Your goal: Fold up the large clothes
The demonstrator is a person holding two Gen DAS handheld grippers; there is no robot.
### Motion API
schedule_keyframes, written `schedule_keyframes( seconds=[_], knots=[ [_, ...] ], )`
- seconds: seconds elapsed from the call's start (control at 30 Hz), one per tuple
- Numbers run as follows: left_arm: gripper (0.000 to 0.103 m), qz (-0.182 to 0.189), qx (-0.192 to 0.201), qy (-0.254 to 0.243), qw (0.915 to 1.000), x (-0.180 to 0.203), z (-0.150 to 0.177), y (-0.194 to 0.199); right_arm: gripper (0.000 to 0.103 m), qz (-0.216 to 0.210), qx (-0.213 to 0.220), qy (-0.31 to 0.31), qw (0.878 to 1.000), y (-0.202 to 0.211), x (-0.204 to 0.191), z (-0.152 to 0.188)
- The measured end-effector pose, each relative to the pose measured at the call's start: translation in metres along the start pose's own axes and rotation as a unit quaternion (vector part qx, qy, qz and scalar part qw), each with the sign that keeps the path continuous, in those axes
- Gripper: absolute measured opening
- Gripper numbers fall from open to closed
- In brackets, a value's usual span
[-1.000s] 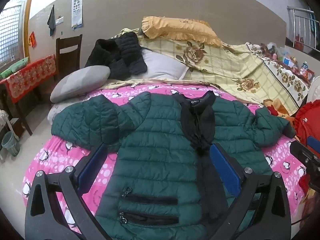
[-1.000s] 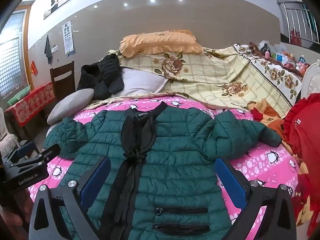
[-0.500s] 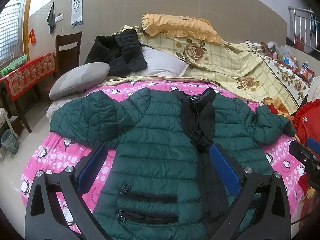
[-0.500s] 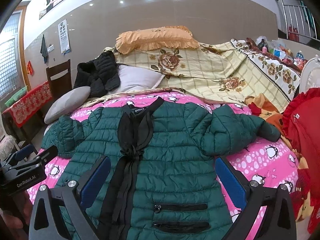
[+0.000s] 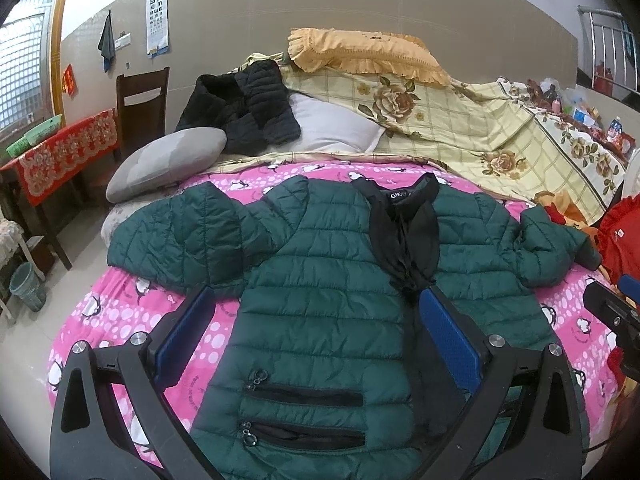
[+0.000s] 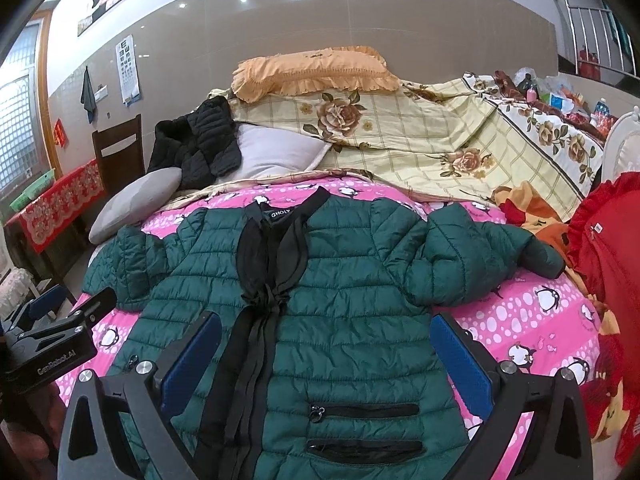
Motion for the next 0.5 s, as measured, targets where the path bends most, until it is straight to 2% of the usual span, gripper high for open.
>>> schedule_keyframes(
  seconds=[0.5],
  knots=[
    [0.102, -0.001, 0.002, 0.0, 1.0, -0.0011, 0.0004, -0.001, 0.103, 0.003, -0.003, 0.001, 1.0, -0.002, -0.0018, 0.0019]
  ],
)
Point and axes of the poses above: each gripper's, at about its wrist camera, not at the fingertips, and y roughly against the way its jaws point, x to its right, z to its underside, the point moved 10 cm from there along -y, roughly the way its jaws point, and after that the axes turned 8 degrees about x, right-handed, at the moved point
